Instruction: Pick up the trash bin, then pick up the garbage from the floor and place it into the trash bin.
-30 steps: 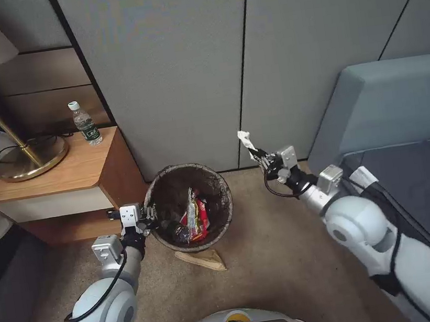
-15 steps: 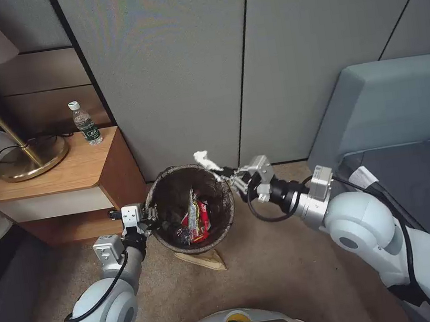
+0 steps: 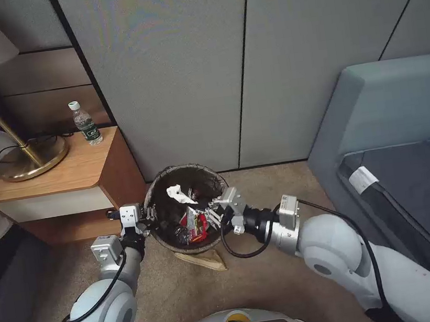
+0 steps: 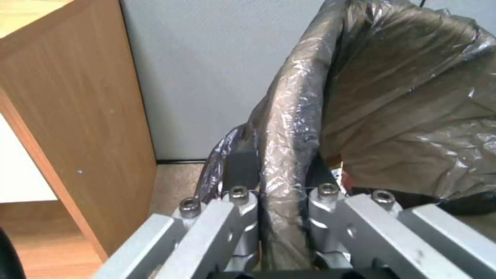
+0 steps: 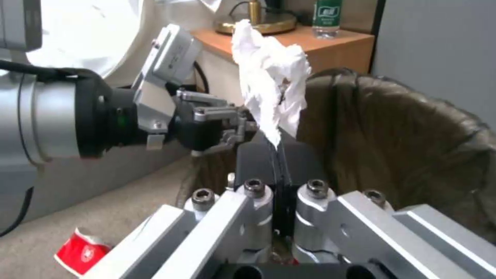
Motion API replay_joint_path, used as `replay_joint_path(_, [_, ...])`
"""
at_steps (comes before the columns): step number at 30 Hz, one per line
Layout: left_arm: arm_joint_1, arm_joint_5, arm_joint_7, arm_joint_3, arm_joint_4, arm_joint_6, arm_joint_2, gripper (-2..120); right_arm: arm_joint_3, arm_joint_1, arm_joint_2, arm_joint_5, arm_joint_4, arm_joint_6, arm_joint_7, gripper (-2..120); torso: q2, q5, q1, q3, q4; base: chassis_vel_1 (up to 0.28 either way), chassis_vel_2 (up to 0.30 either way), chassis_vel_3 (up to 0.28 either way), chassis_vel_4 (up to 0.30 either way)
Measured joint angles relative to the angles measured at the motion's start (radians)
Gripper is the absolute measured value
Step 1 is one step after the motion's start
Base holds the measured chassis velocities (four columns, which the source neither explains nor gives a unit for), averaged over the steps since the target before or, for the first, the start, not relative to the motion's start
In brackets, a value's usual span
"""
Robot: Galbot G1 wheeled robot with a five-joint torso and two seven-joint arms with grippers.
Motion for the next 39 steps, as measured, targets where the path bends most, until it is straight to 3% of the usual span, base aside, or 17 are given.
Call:
replay_joint_path(10, [0.001, 0.000, 0.000, 0.000, -0.002, 0.000, -0.003, 7, -0.018, 0.024, 0.020, -0.005, 0.016, -0.006, 0.047, 37, 0.000, 0.0000, 0.000, 0.000, 0.0000, 0.000, 0.000, 0.000, 0.000])
replay_joint_path(12, [0.001, 0.000, 0.000, 0.000, -0.002, -0.001, -0.003, 7, -0.018, 0.025, 0.021, -0.005, 0.017, -0.006, 0.047, 39, 0.000, 0.0001, 0.000, 0.000, 0.0000, 0.000, 0.000, 0.000, 0.000])
replay_joint_path(13, [0.002, 0.000, 0.000, 0.000, -0.003, -0.001, -0.003, 7, -0.018, 0.027, 0.022, -0.005, 0.017, -0.006, 0.048, 44, 0.000, 0.0001, 0.000, 0.000, 0.0000, 0.000, 0.000, 0.000, 0.000])
replay_joint_path(14, [0.002, -0.001, 0.000, -0.001, -0.003, -0.002, -0.004, 7, -0.018, 0.031, 0.028, -0.006, 0.017, -0.006, 0.054, 58, 0.000, 0.0001, 0.000, 0.000, 0.0000, 0.000, 0.000, 0.000, 0.000])
replay_joint_path(25, [0.003, 0.000, 0.003, -0.001, -0.005, -0.003, -0.006, 7, -0.006, 0.043, 0.037, -0.008, 0.018, -0.001, 0.061, 97, 0.000, 0.0002, 0.000, 0.000, 0.0000, 0.000, 0.000, 0.000, 0.000])
replay_joint_path(36, [0.001, 0.000, 0.004, 0.000, -0.003, -0.005, -0.008, 7, 0.076, 0.052, 0.037, 0.060, 0.056, 0.014, 0.083, 100, 0.000, 0.0002, 0.000, 0.000, 0.0000, 0.000, 0.000, 0.000, 0.000])
replay_joint_path(39, [0.000, 0.000, 0.008, 0.001, -0.002, -0.006, -0.011, 7, 0.152, 0.047, 0.014, 0.105, 0.085, 0.069, 0.156, 100, 0.000, 0.0002, 0.000, 0.000, 0.0000, 0.000, 0.000, 0.000, 0.000])
